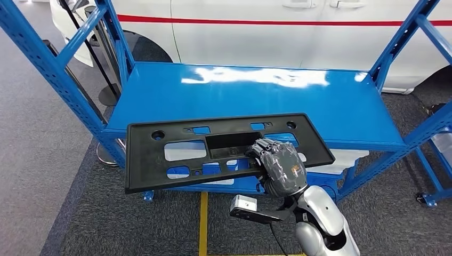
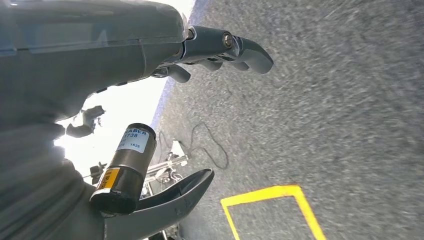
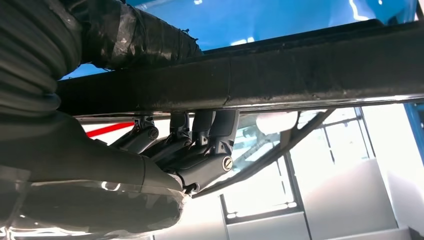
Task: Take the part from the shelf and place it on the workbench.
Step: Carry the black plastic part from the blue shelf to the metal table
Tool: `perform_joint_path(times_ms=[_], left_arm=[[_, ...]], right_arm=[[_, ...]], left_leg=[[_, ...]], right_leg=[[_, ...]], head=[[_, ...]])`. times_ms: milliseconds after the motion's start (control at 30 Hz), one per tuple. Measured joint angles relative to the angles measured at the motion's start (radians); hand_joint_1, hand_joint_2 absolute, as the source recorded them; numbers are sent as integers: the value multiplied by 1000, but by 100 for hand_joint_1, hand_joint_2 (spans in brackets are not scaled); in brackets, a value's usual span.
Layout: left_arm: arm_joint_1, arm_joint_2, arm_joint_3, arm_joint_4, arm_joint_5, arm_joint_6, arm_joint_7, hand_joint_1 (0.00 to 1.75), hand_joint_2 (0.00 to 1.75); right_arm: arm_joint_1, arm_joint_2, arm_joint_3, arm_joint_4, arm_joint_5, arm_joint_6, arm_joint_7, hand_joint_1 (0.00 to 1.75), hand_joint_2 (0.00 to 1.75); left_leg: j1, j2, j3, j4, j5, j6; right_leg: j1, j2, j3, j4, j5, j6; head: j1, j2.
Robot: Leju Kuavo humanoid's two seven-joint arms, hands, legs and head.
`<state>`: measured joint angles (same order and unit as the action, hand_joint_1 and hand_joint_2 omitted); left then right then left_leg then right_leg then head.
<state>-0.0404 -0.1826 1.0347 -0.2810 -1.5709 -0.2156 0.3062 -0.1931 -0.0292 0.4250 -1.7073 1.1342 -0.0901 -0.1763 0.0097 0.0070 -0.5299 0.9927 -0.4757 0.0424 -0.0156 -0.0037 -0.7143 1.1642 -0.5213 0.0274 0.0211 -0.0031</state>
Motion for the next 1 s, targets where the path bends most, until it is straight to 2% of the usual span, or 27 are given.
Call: perform_joint_path(times_ms=[33,67,100,133,167,200,233,267,300,333,367,400,433,467,533,567,600,633,667,700,767,800,833,900,933,967,1000], left_arm=[[0,0,-1,1,0,-1,-1,0,175],[0,0,-1,2,0,-3,-2,0,175],[0,0,-1,2,0,-4,-5,0,175],[0,1,-2,3,1,-4,-7,0,175],[1,1,-2,4,1,-4,-9,0,175],[1,1,-3,4,1,-5,-10,0,175],[1,1,-5,4,1,-6,-10,0,175],[1,0,-8,4,0,-6,-9,0,175],[2,0,-11,4,0,-7,-9,0,175],[4,0,-14,5,1,-7,-9,0,175],[5,1,-15,5,1,-6,-10,0,175],[7,1,-16,5,3,-5,-11,0,175],[8,2,-17,6,4,-4,-11,0,175],[9,2,-17,6,6,-4,-12,0,175],[10,2,-17,6,7,-4,-12,0,175],[11,2,-17,6,7,-4,-11,0,175],[11,1,-17,7,7,-4,-11,0,175],[11,1,-17,7,6,-5,-10,0,175],[11,1,-17,7,5,-5,-9,0,175],[11,1,-17,7,4,-5,-9,0,175],[10,2,-17,7,3,-6,-9,0,175],[9,2,-17,7,2,-7,-9,0,175],[9,3,-17,7,1,-7,-9,0,175],[9,2,-17,8,0,-8,-9,0,175],[9,2,-17,8,0,-9,-9,0,175],[8,2,-17,8,0,-10,-8,0,175],[7,2,-17,9,0,-11,-8,0,175]], right_arm=[[3,-3,0,0,0,0,0,175,175],[6,-6,0,0,0,0,0,175,175],[8,-8,0,0,0,-1,0,175,175],[11,-10,0,0,1,-1,0,175,175],[12,-12,0,0,1,-2,0,175,175],[13,-13,0,-1,2,-2,0,175,175],[13,-13,0,-2,4,-2,0,175,175],[14,-14,1,-3,5,-3,1,175,175],[15,-16,1,-5,5,-4,1,175,175],[17,-17,1,-6,6,-5,2,175,175],[19,-20,1,-7,6,-6,2,175,175],[21,-22,0,-7,6,-7,2,175,175],[22,-24,0,-8,6,-7,2,175,175],[24,-25,0,-8,6,-8,2,175,175],[30,-28,0,-8,5,-8,1,175,175],[34,-29,0,-8,4,-8,0,175,175],[39,-31,0,-7,4,-7,0,175,175],[43,-32,0,-7,3,-7,0,175,175],[47,-33,0,-7,3,-7,0,175,175],[49,-34,0,-7,2,-7,0,175,175],[50,-34,0,-7,0,-7,0,175,175],[50,-34,-1,-7,0,-7,0,175,175],[51,-34,-1,-7,-1,-7,0,175,175],[52,-35,-1,-7,-2,-6,-1,175,175],[52,-36,-1,-6,-3,-5,0,175,175],[52,-36,-1,-6,-4,-5,0,175,175],[53,-37,-1,-4,-4,-5,0,175,175]], left_leg=[[-2,2,-15,2,11,3],[-3,3,-31,4,21,3],[-4,4,-46,8,30,3],[-5,4,-62,12,39,1],[-5,4,-77,18,46,-1],[-5,4,-90,24,52,-4],[-6,3,-101,31,58,-8],[-7,3,-108,34,65,-13],[-8,3,-112,34,73,-18],[-8,3,-115,32,82,-24],[-9,1,-118,30,90,-29],[-8,0,-125,33,85,-35],[-8,-2,-134,48,64,-40],[-7,-3,-147,82,24,-46],[-2,-4,-175,198,-73,-56],[0,-3,-184,257,-102,-60],[1,-3,-181,293,-106,-63],[2,-3,-162,297,-90,-65],[2,-3,-127,265,-63,-64],[3,-4,-78,206,-41,-61],[-1,-6,15,70,-37,-52],[-4,-7,38,28,-42,-47],[-7,-8,46,7,-46,-43],[-6,-5,35,-3,-27,-32],[-3,-3,29,-8,-17,-24],[0,0,20,-13,-4,-16],[1,2,9,-13,6,-9]], right_leg=[[-1,0,-14,66,-42,2],[0,0,-20,120,-60,4],[0,0,-14,149,-56,5],[0,0,9,144,-34,4],[0,0,51,102,-5,2],[0,1,101,35,8,-2],[2,1,152,-40,8,-6],[5,2,188,-97,1,-11],[8,3,206,-132,-9,-15],[11,3,210,-145,-9,-19],[9,2,202,-146,0,-26],[6,1,195,-150,10,-33],[3,-1,185,-153,21,-43],[0,-3,174,-155,33,-51],[1,-4,148,-153,53,-59],[2,-4,134,-150,63,-59],[2,-5,119,-147,72,-58],[2,-6,104,-142,79,-56],[2,-7,91,-137,86,-54],[2,-7,79,-132,93,-51],[3,-7,62,-125,107,-42],[3,-7,58,-126,116,-36],[2,-8,55,-129,126,-30],[2,-5,51,-135,136,-18],[3,-2,46,-124,118,-13],[3,1,36,-95,81,-10],[2,3,22,-44,29,-7]], head=[[0,0],[0,0],[0,0],[0,0],[0,0],[0,0],[0,0],[-1,0],[-1,0],[-1,0],[0,0],[-1,0],[-1,0],[-2,0],[-4,0],[-4,0],[-4,0],[-4,0],[-4,0],[-4,0],[-4,0],[-4,0],[-3,0],[-3,0],[-2,0],[-2,0],[-1,0]])
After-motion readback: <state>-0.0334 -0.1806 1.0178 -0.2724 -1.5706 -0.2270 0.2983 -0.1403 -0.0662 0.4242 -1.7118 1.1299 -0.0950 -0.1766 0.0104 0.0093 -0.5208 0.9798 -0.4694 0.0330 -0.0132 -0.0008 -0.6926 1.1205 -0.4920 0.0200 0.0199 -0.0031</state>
